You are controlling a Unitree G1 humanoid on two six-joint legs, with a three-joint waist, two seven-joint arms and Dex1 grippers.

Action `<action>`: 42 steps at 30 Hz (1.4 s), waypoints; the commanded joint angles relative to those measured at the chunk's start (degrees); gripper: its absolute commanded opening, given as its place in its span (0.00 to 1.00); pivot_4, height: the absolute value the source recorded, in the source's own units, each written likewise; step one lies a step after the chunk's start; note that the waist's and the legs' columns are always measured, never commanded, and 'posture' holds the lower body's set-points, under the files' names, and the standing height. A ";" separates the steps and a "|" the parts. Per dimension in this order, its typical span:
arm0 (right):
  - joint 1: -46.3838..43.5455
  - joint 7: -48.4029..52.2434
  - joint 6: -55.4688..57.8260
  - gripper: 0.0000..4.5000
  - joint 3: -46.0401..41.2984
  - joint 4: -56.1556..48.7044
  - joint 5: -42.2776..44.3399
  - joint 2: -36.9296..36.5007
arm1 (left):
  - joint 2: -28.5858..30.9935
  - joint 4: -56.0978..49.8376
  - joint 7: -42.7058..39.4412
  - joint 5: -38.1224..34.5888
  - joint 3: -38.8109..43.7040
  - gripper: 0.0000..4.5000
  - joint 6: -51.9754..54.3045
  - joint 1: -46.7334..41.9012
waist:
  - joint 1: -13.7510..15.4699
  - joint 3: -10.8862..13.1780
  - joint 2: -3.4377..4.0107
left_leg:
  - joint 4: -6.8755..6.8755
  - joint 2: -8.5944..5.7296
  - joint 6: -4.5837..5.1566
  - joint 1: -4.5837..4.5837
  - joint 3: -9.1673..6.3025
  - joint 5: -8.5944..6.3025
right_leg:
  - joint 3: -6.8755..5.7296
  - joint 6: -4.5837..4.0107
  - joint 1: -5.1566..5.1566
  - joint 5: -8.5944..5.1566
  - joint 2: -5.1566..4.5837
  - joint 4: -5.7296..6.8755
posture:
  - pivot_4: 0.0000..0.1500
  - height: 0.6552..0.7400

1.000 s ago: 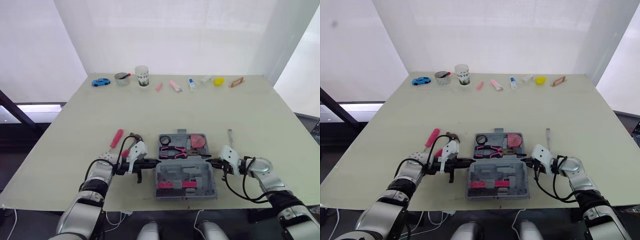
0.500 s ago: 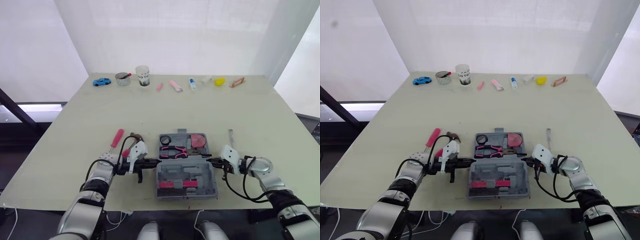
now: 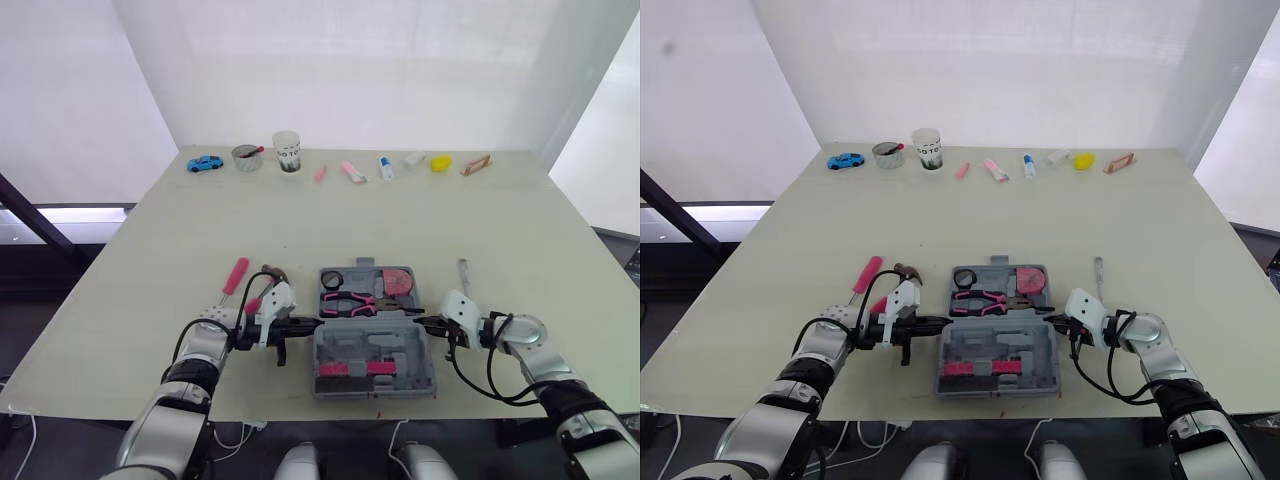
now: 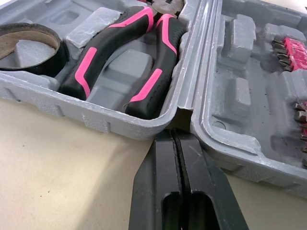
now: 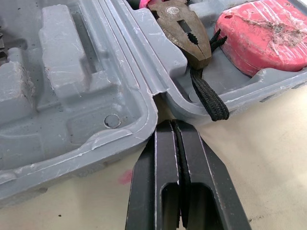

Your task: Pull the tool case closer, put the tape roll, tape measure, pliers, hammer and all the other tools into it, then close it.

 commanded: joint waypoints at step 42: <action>3.64 0.08 -0.23 0.01 -2.62 -2.36 1.21 -4.77 | 3.08 -5.99 -2.47 -1.45 1.59 0.00 0.19 3.39 | -0.09 0.00 0.00 | -0.02 -0.01 0.00 -0.04 0.00 0.00 | 0.00 0.00 -0.01 -0.01 -0.01 -0.04 | 1.00 1.00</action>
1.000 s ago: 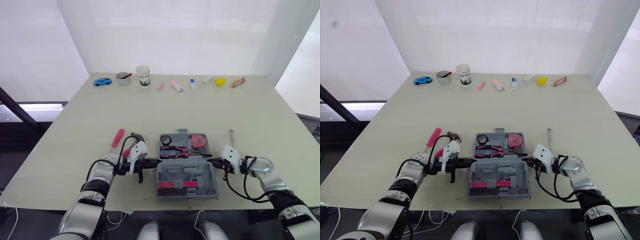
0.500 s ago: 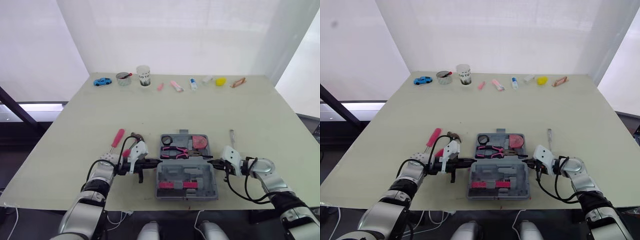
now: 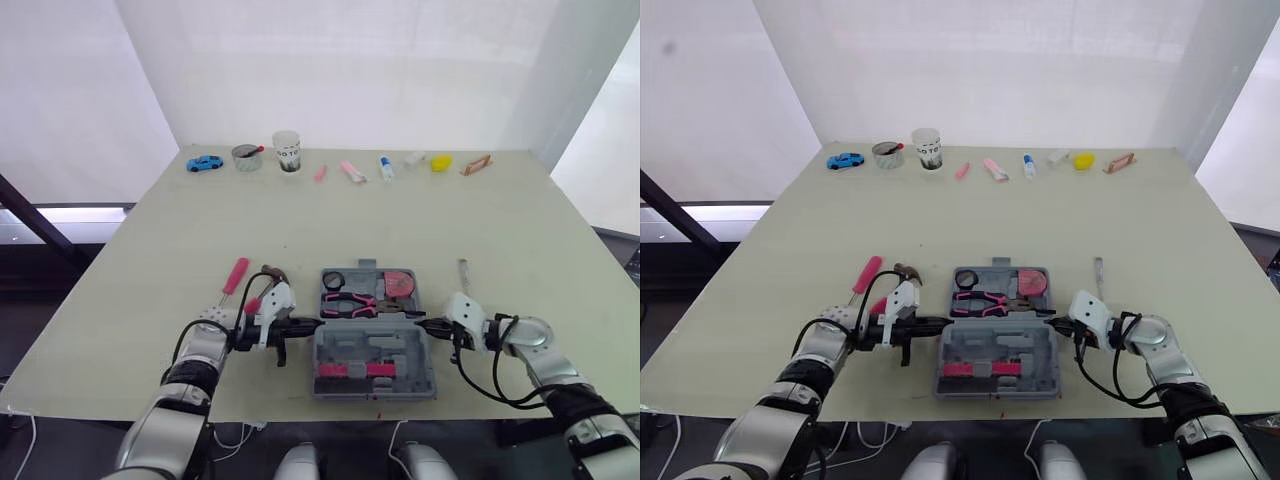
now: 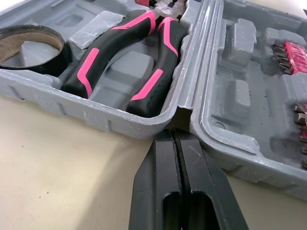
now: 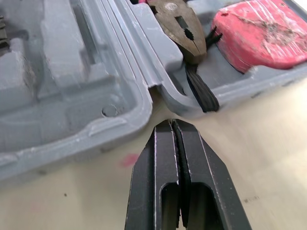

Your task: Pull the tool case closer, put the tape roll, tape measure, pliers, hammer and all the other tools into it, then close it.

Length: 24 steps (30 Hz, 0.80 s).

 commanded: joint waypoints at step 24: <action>24.92 -13.86 4.32 0.18 -26.16 -23.06 19.85 -1.47 | 8.46 -37.75 14.78 -23.51 30.50 0.17 13.77 36.09 | -0.16 0.05 0.07 | -0.13 0.21 -0.01 0.16 -0.04 -0.01 | 0.16 -0.16 -0.06 -0.13 -0.19 -0.03 | 1.00 1.00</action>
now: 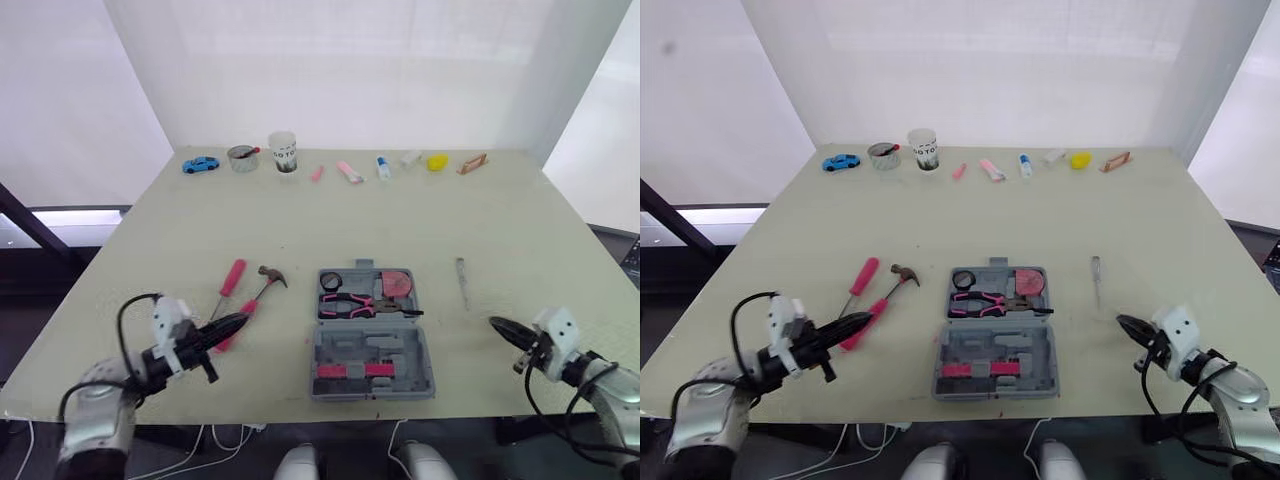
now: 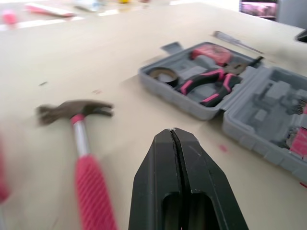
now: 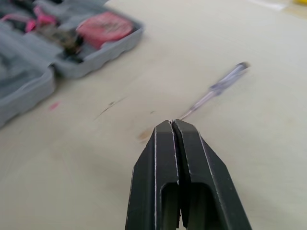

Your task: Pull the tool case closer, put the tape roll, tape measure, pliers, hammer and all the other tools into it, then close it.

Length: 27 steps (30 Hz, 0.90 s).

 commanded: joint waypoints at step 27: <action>12.01 -9.99 5.48 1.00 -8.69 -11.48 4.48 3.97 | -0.38 -8.97 6.12 -3.24 10.06 1.00 -0.81 14.66 | 0.15 0.01 0.00 | -0.09 -0.01 -0.04 -0.08 0.02 -0.03 | -0.06 0.02 -0.15 -0.05 -0.60 -0.14 | 1.00 1.00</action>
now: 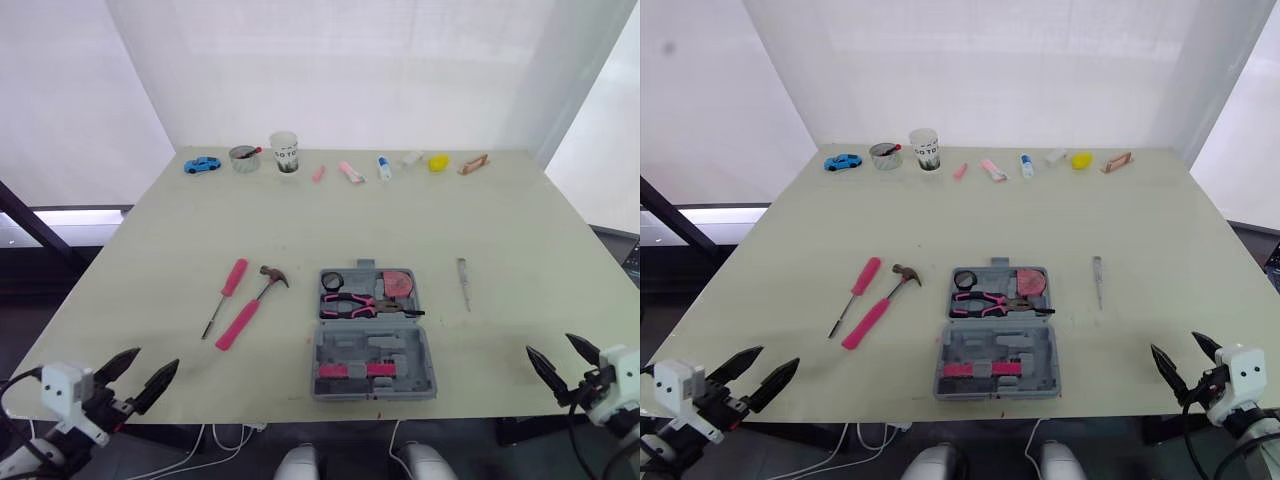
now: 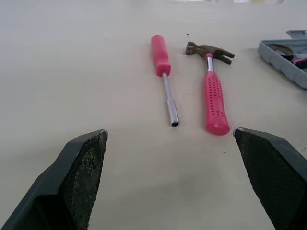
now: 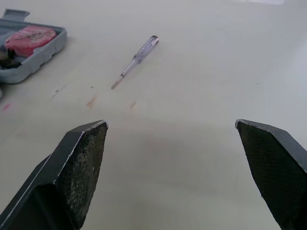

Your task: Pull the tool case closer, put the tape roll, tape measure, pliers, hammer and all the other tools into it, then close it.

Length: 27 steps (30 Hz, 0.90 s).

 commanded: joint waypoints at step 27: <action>-41.00 -27.18 21.12 1.00 13.75 17.65 -13.84 11.71 | 10.06 -21.49 -11.91 -0.76 -25.86 1.00 14.99 -29.83 | -0.24 0.16 0.10 | -0.15 -0.15 0.03 -0.14 0.13 0.02 | 0.11 0.14 -0.05 0.15 0.76 0.02 | 1.00 1.00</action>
